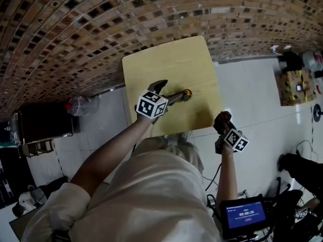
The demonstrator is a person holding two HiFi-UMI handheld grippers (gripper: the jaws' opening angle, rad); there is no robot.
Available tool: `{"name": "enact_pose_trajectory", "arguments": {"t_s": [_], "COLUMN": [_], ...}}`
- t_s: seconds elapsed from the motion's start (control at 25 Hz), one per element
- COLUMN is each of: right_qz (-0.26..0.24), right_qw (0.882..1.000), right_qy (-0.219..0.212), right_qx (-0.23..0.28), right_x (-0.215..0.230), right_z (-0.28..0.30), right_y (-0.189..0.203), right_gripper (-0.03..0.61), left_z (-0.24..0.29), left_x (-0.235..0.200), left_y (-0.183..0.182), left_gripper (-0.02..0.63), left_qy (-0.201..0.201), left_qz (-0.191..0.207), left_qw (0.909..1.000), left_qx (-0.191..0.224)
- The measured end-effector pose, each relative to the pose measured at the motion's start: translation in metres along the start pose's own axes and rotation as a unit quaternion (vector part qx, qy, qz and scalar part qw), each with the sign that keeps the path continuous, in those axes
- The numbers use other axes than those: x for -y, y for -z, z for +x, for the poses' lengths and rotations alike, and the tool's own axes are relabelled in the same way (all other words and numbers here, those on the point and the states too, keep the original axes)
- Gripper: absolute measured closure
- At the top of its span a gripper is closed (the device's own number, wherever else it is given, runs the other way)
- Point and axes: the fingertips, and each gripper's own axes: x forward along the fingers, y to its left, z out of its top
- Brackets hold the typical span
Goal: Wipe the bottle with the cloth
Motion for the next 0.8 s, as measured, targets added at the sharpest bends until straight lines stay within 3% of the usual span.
{"name": "enact_pose_trajectory", "arguments": {"t_s": [0.16,0.28,0.6,0.8], "right_qz": [-0.045,-0.049,-0.101,-0.116], "right_qw": [0.998,0.997,0.985,0.977], "right_qy": [-0.004,-0.020,-0.041,-0.038], "right_qx": [0.030,0.061,0.135,0.173], "right_x": [-0.034,-0.069,-0.174,-0.231], "right_z": [-0.008,-0.022,-0.066,-0.096], "right_y": [-0.021,-0.035,-0.031,0.013], "right_gripper": [0.500,0.499,0.499,0.499], "left_z": [-0.035,-0.060,-0.132,-0.197], "left_x": [0.005,0.006,0.006,0.004], "left_y": [0.007,0.018,0.040,0.067], "left_gripper": [0.286,0.359,0.551,0.597], "left_qy": [0.009,0.013,0.037,0.063], "left_qz": [-0.050,-0.079,-0.065,-0.059], "left_qw": [0.9972,0.9937,0.9912,0.9898], "left_qx": [0.056,0.078,0.110,0.113]}}
